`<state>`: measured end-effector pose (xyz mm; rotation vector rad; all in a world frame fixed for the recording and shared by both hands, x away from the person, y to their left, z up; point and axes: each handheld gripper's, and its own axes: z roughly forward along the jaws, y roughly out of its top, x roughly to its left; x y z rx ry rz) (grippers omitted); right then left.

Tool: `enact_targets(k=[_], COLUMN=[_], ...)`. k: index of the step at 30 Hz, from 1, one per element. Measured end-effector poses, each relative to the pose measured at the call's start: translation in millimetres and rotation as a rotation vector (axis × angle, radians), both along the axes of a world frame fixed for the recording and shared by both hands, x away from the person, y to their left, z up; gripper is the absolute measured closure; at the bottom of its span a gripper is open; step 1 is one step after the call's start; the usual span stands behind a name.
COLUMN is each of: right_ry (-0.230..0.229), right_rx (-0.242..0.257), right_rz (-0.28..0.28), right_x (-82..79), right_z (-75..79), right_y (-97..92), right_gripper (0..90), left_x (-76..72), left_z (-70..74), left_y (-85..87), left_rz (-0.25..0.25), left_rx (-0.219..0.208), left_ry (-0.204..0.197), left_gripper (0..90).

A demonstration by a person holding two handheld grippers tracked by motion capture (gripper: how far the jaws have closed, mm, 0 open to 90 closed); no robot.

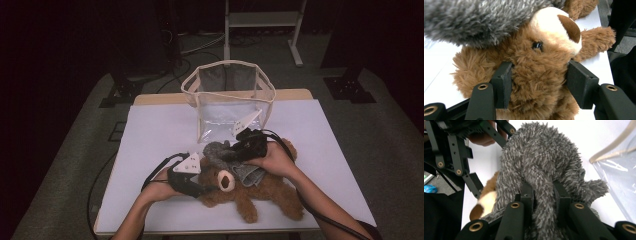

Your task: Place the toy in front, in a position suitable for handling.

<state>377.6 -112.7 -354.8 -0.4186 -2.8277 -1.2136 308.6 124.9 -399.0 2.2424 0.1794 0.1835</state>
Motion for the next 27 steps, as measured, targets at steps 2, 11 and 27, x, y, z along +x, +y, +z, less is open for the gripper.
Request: enact_targets(k=[2,11,27], right_ry=[0.011,0.003,0.015], right_rx=[-0.019,-0.029,-0.05], right_rz=[-0.012,0.0,-0.023], right_x=[-0.7,3.4,8.5], right_z=[-1.3,5.8,2.1], right_y=[-6.2,9.9,1.2], right_gripper=[73.9,73.9,74.0], left_x=[-0.9,-2.5,-0.7], left_z=[0.2,0.1,-0.4], left_y=[-0.8,-1.0,0.5], left_rz=[0.001,-0.001,0.0], left_rx=[0.001,0.008,0.004], left_ry=[-0.007,-0.013,-0.015], left_gripper=[41.3,41.4,40.2])
